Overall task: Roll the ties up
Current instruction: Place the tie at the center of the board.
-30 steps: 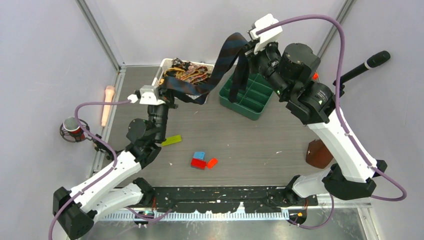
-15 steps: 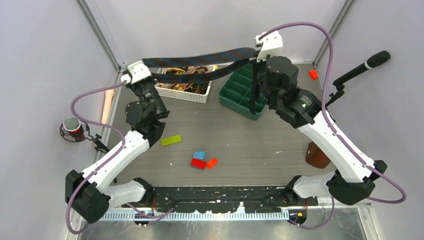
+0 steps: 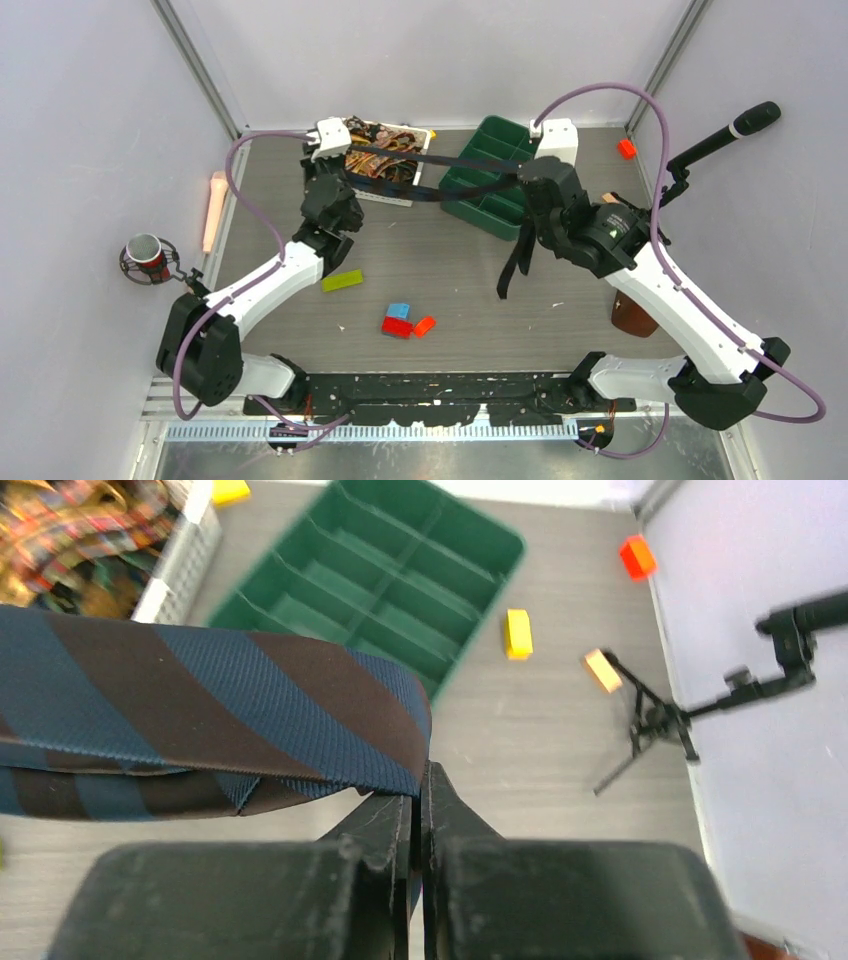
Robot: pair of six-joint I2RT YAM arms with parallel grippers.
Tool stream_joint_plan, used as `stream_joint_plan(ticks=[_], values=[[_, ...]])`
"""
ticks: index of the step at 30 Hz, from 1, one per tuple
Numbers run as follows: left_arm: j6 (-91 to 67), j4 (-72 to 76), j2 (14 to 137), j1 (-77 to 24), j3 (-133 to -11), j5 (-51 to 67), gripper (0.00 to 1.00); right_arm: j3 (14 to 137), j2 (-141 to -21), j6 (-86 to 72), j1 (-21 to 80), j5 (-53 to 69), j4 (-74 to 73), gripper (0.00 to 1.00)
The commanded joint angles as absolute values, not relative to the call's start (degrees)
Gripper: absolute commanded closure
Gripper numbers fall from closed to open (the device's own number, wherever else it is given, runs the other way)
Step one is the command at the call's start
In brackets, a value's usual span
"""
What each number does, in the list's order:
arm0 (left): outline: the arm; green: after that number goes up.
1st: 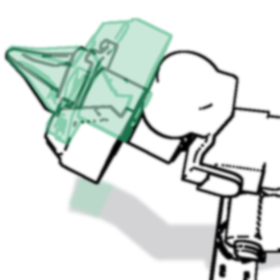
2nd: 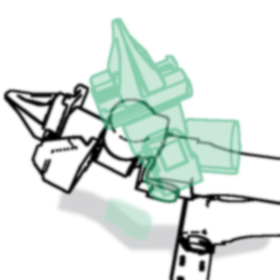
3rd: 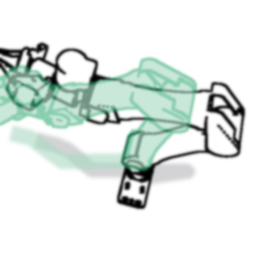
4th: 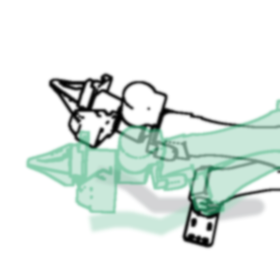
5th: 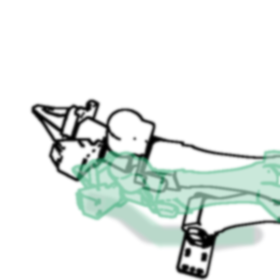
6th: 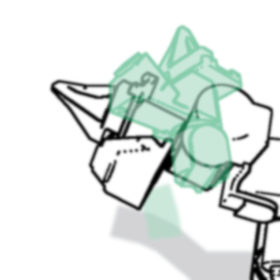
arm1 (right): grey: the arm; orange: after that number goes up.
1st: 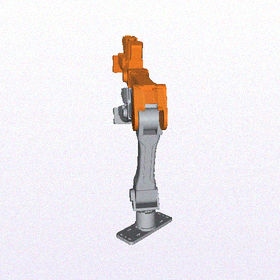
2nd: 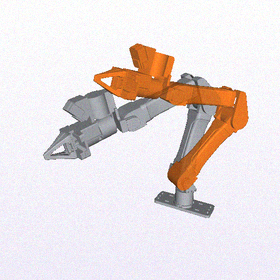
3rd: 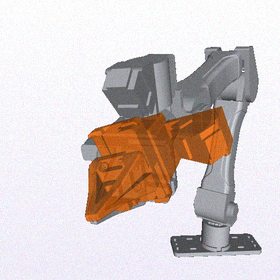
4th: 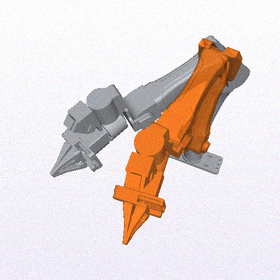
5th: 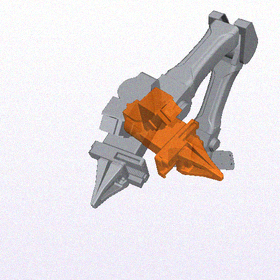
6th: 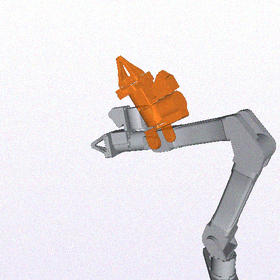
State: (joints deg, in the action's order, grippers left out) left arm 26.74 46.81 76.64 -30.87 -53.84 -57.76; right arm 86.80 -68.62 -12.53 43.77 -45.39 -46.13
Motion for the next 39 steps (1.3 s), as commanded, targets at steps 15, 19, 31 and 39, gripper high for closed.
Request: stream_joint_plan(ticks=[15, 19, 31, 39], values=[[-5.9, 29.7, 87.2, -34.3, -56.4, -47.0, 1.00, 83.4, -63.9, -22.4, 42.1, -68.1, -66.0, 1.00], [-5.8, 30.9, 87.3, -32.9, -51.7, -53.9, 1.00, 72.4, -69.2, -26.3, 42.0, -57.9, -56.2, 1.00], [-9.2, 30.1, 84.1, -19.1, -47.7, -50.8, 1.00, 52.4, -80.8, -30.0, 46.2, -38.2, -12.7, 0.83], [-6.5, 32.3, 84.9, -16.8, -49.1, -44.2, 1.00, 50.7, -83.7, -31.1, 48.0, -18.7, -4.3, 0.63]])
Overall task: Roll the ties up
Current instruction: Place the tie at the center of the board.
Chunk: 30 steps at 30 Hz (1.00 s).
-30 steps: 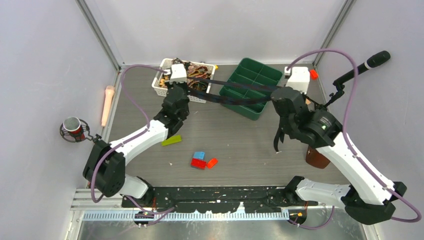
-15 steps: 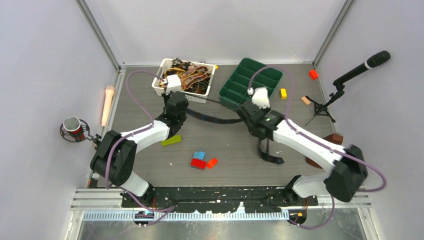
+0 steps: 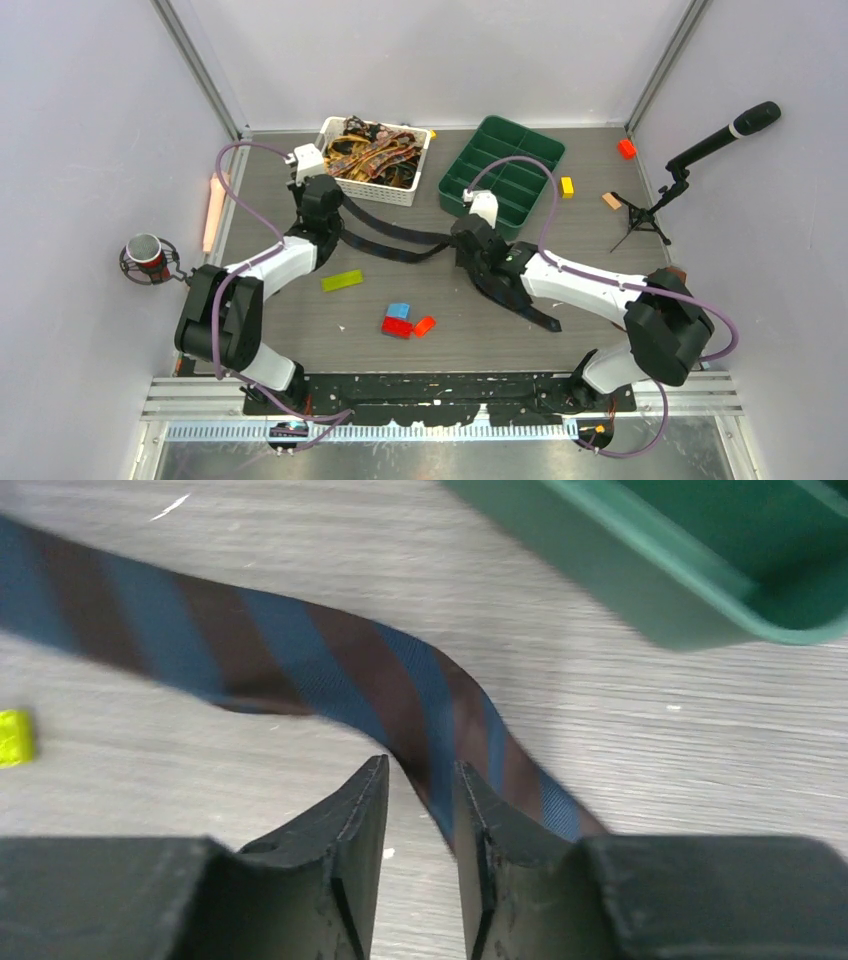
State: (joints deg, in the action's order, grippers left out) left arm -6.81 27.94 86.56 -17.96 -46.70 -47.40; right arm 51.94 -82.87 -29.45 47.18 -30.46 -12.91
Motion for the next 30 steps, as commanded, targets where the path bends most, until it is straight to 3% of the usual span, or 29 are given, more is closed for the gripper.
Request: stream_joint_plan(ticks=[1, 5, 7, 14, 20, 30], values=[[-6.9, 31.7, 84.6, -16.2, -49.2, -42.8, 1.00, 50.5, -83.7, -31.1, 48.2, -15.1, -3.6, 0.61], [-7.6, 29.6, 83.7, -13.6, -49.7, -35.6, 1.00, 49.1, -82.9, -32.2, 48.5, -8.2, -1.8, 0.49], [-7.6, 29.1, 83.6, -12.5, -50.1, -33.6, 1.00, 48.3, -81.7, -32.2, 48.5, -7.9, -2.9, 0.37], [-7.5, 25.8, 84.0, -11.2, -52.6, -28.4, 1.00, 46.7, -73.8, -31.9, 48.4, -22.8, -10.1, 0.35], [-8.2, 18.6, 84.1, -11.2, -57.1, -21.2, 1.00, 45.6, -73.7, -22.2, 48.4, -18.6, -8.0, 0.36], [-9.2, -14.6, 80.6, -12.4, -82.8, -11.1, 1.00, 39.0, -78.0, -3.2, 48.6, -5.3, 31.2, 0.31]])
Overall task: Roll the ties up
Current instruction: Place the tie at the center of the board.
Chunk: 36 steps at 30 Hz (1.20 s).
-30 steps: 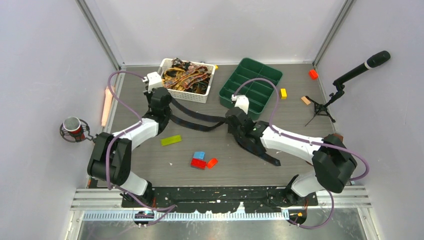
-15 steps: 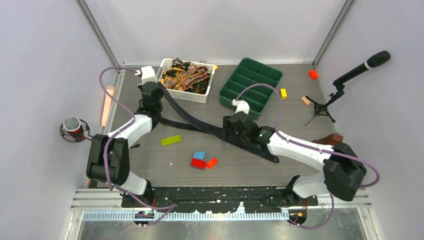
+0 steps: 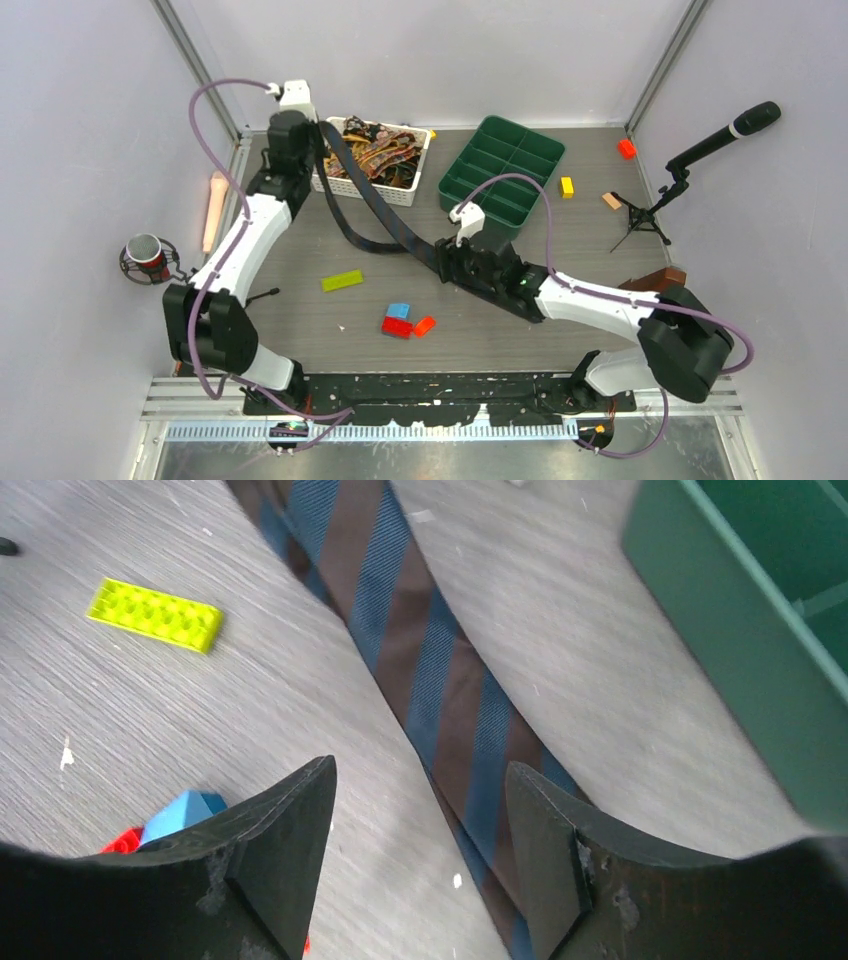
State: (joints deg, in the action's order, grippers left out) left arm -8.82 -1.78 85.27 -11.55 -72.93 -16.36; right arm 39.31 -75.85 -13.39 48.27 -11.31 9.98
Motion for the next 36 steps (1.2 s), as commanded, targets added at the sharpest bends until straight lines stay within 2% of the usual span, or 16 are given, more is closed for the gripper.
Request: stream_joint_plan(ticks=[1, 6, 10, 17, 28, 36], values=[[-8.7, -17.1, 80.5, -13.1, -85.2, -10.7, 1.00, 38.8, -79.6, -1.8, 48.6, -4.0, 33.6, 0.31], [-5.7, -28.1, 80.9, -19.0, -95.8, -11.9, 1.00, 41.0, -84.2, 3.7, 49.0, -1.4, 44.3, 0.30], [-5.1, -33.6, 81.8, -23.2, -102.6, -13.2, 1.00, 46.2, -86.2, 5.3, 50.2, -0.9, 46.2, 0.30], [-2.6, -37.2, 83.0, -28.4, -107.3, -18.0, 1.00, 50.4, -88.3, 9.6, 53.1, -1.5, 47.7, 0.28], [-0.3, -49.2, 90.2, -36.1, -122.1, -28.3, 1.00, 53.6, -92.8, 14.8, 59.2, -10.9, 61.3, 0.19], [-2.4, -52.5, 91.1, -37.9, -123.0, -31.6, 1.00, 63.6, -92.7, 7.1, 59.3, -19.0, 57.1, 0.21]])
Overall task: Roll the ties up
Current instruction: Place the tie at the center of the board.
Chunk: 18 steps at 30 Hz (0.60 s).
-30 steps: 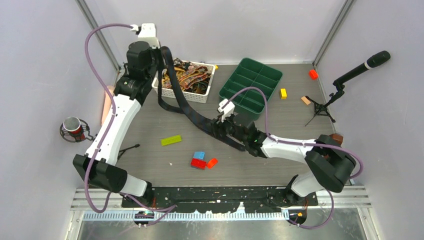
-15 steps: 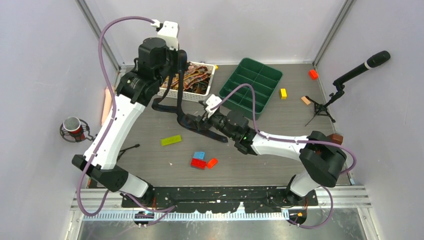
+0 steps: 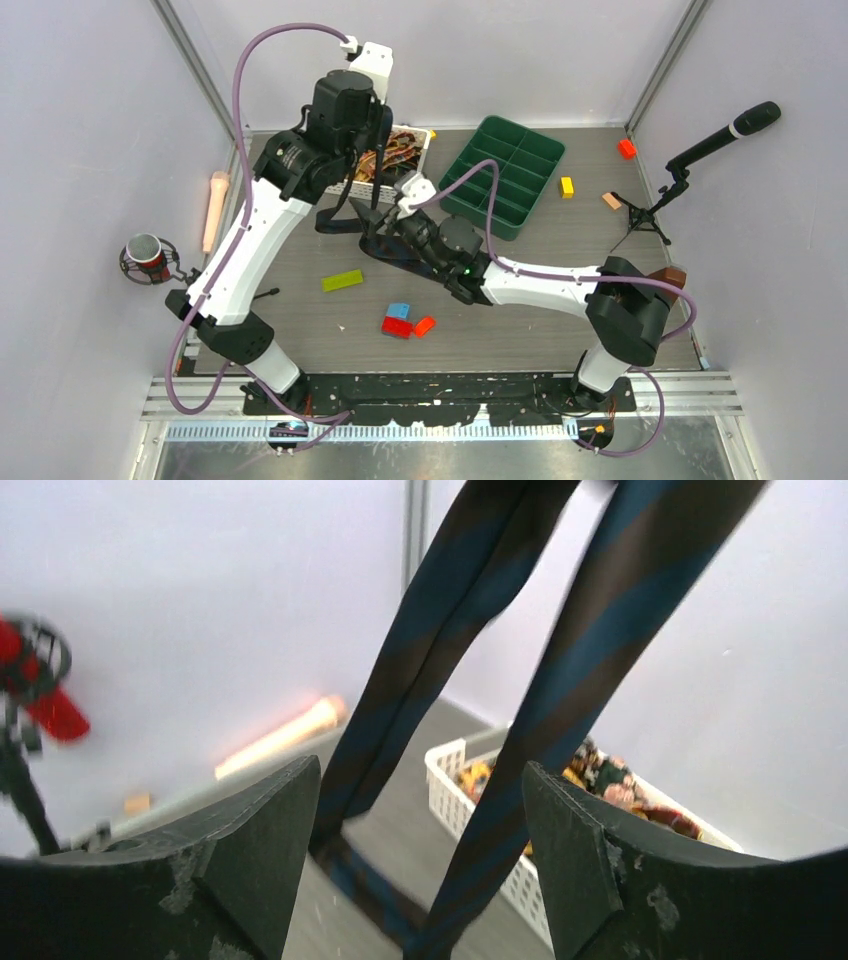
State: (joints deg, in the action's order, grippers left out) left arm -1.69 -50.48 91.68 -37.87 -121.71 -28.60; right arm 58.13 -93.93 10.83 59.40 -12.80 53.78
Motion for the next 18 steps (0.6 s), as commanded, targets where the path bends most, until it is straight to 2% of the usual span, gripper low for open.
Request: stream_joint_plan(ticks=[1, 12, 18], values=[[-2.6, -52.4, 90.9, -37.9, -122.7, -31.5, 1.00, 64.9, -93.1, 7.0, 59.3, -20.2, 56.9, 0.21], [-3.7, -52.0, 89.2, -38.2, -120.4, -31.5, 1.00, 72.3, -97.5, 7.7, 59.3, -27.8, 53.1, 0.29], [-4.0, -52.5, 88.3, -38.1, -119.5, -32.4, 1.00, 76.9, -101.4, 10.9, 59.3, -35.2, 54.4, 0.39]])
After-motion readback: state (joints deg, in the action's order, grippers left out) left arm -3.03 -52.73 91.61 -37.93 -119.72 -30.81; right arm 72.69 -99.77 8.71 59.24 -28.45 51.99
